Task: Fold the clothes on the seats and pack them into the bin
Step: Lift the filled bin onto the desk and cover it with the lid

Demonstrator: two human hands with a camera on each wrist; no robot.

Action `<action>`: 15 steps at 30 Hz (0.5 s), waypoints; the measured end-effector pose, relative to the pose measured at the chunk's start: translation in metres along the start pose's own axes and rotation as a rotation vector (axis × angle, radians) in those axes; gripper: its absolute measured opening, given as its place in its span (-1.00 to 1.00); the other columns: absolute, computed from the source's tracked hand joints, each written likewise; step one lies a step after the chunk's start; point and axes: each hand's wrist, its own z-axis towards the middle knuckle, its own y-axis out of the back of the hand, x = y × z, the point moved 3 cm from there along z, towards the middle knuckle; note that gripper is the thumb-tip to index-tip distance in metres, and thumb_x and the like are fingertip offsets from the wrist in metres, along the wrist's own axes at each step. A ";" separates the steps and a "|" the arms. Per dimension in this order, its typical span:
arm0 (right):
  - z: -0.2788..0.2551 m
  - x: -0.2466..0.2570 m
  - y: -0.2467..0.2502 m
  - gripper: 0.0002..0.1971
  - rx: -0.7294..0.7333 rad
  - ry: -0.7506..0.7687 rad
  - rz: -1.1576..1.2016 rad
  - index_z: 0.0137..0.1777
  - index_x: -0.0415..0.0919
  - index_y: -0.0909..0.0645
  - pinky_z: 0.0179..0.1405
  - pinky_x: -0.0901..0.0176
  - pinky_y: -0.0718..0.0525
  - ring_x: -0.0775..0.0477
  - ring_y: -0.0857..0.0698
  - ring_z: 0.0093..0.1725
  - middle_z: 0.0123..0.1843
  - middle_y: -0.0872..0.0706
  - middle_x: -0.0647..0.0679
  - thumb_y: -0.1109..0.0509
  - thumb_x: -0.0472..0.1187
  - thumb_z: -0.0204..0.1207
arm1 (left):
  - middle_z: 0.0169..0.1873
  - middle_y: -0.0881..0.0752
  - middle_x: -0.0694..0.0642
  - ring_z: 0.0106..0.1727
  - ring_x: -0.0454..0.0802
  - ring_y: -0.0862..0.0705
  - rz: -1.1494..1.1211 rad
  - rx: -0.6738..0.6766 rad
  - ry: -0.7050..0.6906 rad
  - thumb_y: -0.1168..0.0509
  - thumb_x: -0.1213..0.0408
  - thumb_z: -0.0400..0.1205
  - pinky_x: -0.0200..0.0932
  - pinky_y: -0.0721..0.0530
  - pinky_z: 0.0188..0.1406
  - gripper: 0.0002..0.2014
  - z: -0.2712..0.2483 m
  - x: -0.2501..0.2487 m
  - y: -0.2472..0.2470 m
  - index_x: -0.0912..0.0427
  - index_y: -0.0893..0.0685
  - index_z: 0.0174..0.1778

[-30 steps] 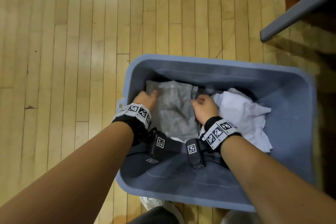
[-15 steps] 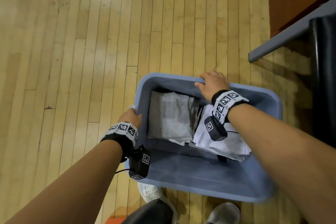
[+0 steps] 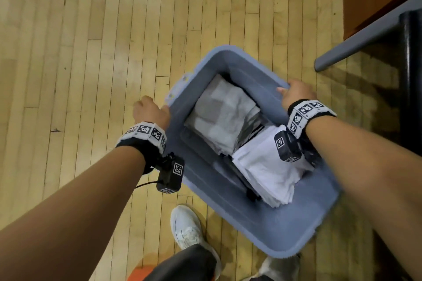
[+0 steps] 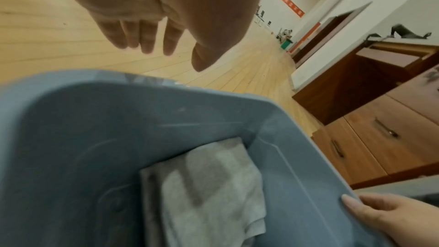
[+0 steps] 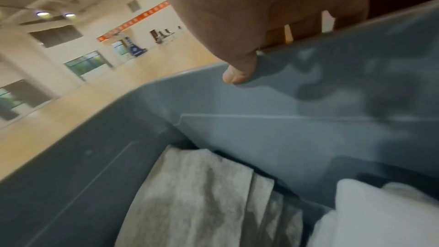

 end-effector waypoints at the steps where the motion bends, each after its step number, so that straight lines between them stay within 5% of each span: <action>1: -0.002 -0.010 0.003 -0.64 -0.011 -0.045 0.044 0.19 -0.30 -0.61 -0.13 -0.03 -0.59 -0.31 -0.65 -0.07 -0.01 -0.69 -0.24 -0.25 0.02 0.70 | 0.36 -0.45 0.44 0.37 0.36 -0.45 0.004 -0.051 0.007 -0.23 0.23 0.65 0.11 -0.42 0.32 -0.53 -0.004 0.002 0.001 0.44 -0.41 0.41; 6: -0.017 -0.045 0.004 -0.59 -0.032 -0.203 0.263 0.29 -0.42 -0.58 0.00 -0.03 -0.54 -0.39 -0.67 0.16 0.21 -0.69 -0.37 -0.27 -0.04 0.70 | 0.34 -0.51 0.43 0.29 0.41 -0.54 -0.090 0.169 0.280 -0.15 0.04 0.71 0.13 -0.53 0.20 -0.45 -0.026 0.020 -0.029 0.48 -0.41 0.39; 9: -0.026 -0.050 0.001 -0.52 0.003 -0.296 0.330 0.30 -0.46 -0.58 0.10 -0.02 -0.55 -0.37 -0.65 0.23 0.27 -0.67 -0.38 -0.28 0.01 0.69 | 0.32 -0.59 0.41 0.31 0.36 -0.59 -0.183 0.304 0.337 -0.06 0.13 0.77 0.07 -0.59 0.25 -0.54 -0.038 0.023 -0.046 0.46 -0.47 0.40; 12: -0.035 -0.060 -0.002 -0.44 0.011 -0.308 0.342 0.11 -0.45 -0.62 -0.06 -0.01 -0.54 -0.29 -0.63 -0.02 0.01 -0.65 -0.33 -0.28 0.16 0.65 | 0.36 -0.58 0.33 0.38 0.24 -0.57 -0.101 0.335 0.311 -0.03 0.37 0.77 -0.06 -0.54 0.27 -0.65 -0.042 0.026 -0.051 0.44 -0.42 0.44; 15: -0.047 -0.075 -0.014 -0.38 -0.021 -0.290 0.339 -0.23 -0.33 -0.53 -0.24 0.05 -0.43 -0.23 -0.54 -0.21 -0.23 -0.58 -0.25 -0.09 0.26 0.68 | 0.26 -0.64 0.36 0.28 0.32 -0.62 -0.101 0.334 0.320 0.01 0.19 0.79 0.05 -0.59 0.26 -0.60 -0.045 0.040 -0.053 0.40 -0.52 0.34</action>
